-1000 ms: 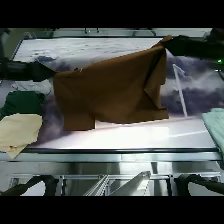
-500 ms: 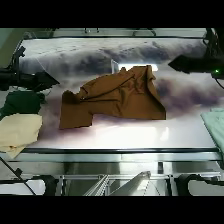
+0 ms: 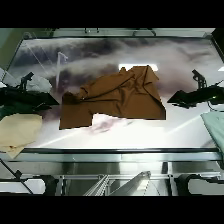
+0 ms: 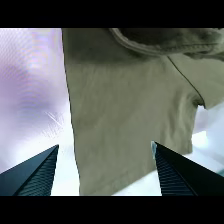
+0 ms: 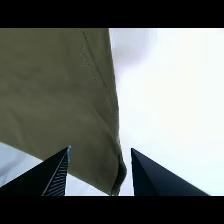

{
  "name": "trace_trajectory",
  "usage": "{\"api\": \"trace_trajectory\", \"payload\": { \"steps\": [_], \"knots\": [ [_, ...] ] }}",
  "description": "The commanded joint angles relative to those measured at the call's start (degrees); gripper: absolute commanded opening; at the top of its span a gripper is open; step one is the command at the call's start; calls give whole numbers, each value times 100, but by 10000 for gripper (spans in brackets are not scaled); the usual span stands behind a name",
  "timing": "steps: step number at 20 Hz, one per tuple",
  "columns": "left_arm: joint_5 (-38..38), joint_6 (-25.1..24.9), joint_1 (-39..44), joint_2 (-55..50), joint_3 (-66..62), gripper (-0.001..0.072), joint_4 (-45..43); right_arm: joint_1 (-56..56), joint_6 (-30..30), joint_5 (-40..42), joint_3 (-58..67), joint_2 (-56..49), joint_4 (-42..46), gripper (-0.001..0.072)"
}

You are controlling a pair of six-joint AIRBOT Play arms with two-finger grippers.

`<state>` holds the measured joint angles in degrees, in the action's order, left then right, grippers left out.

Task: Fold the shirts.

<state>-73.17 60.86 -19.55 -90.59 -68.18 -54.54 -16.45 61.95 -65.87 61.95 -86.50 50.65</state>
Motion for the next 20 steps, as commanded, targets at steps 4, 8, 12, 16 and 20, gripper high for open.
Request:
{"api": "trace_trajectory", "payload": {
  "steps": [4, 8, 12, 16, 20],
  "knots": [
    [70, 28, 643, -743, -374, 518, -166, 581, 44, 428, -151, -503, 59, 433],
    [-466, 173, 883, -1473, -940, 506, -553, 356, 42, 164, -149, -420, 74, 433],
    [-660, 262, 922, -1611, -1331, 429, -879, -214, 44, -334, -153, -378, 79, 433],
    [-833, 273, 750, -1611, -1600, 430, -887, -407, 20, -551, -317, -389, 50, 432],
    [-844, 313, 518, -1598, -1565, 430, -879, -164, -308, -417, -643, -431, -380, 431]
  ]
}}
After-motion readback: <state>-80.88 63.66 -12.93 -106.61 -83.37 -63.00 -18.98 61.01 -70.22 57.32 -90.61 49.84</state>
